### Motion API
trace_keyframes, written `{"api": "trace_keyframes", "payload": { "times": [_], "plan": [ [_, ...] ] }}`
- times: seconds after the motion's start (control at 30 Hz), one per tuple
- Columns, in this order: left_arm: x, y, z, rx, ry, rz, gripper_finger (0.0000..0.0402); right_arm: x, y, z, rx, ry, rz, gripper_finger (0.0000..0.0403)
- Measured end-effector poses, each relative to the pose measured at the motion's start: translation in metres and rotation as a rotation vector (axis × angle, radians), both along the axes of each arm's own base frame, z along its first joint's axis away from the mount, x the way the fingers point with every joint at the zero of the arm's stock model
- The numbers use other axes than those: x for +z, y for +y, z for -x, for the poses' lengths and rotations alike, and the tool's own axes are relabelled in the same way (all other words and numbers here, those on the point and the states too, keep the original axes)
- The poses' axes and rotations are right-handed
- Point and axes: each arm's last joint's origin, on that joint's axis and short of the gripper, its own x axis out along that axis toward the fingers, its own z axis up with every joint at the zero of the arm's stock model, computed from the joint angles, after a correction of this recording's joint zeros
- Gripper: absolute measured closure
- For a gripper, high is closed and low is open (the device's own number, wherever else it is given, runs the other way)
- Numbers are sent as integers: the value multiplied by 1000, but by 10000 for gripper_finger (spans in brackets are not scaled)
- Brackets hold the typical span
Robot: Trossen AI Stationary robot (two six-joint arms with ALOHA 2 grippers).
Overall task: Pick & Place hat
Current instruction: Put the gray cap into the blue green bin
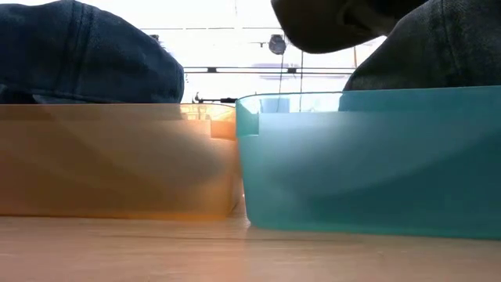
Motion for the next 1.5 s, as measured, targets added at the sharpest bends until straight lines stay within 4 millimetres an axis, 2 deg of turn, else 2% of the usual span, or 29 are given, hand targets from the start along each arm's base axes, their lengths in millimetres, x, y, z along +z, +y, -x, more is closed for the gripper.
{"api": "trace_keyframes", "payload": {
  "times": [0.33, 0.6, 0.9, 1.0, 1.13, 1.37, 1.5],
  "plan": [
    [0, 2, -1, 53, -22, 12, 172, 0, 25, 2, 116, -33, -50, 403],
    [1, 2, -1, 62, -23, 20, 172, -21, 31, -15, 133, -113, -117, 403],
    [0, 2, -1, 61, -22, 21, 172, -61, 36, -28, 65, -113, -187, 403],
    [0, 2, -1, 56, -22, 14, 172, -80, 36, -28, 62, -82, -181, 403],
    [0, 1, -1, 40, -17, 6, 172, -103, 39, -23, 50, -21, -180, 403],
    [0, 1, -1, 37, -14, 9, 172, -136, 56, -12, 86, 49, -248, 403],
    [0, 1, -1, 31, -1, 35, 172, -152, 56, -8, 74, 70, -245, 403]
  ]
}}
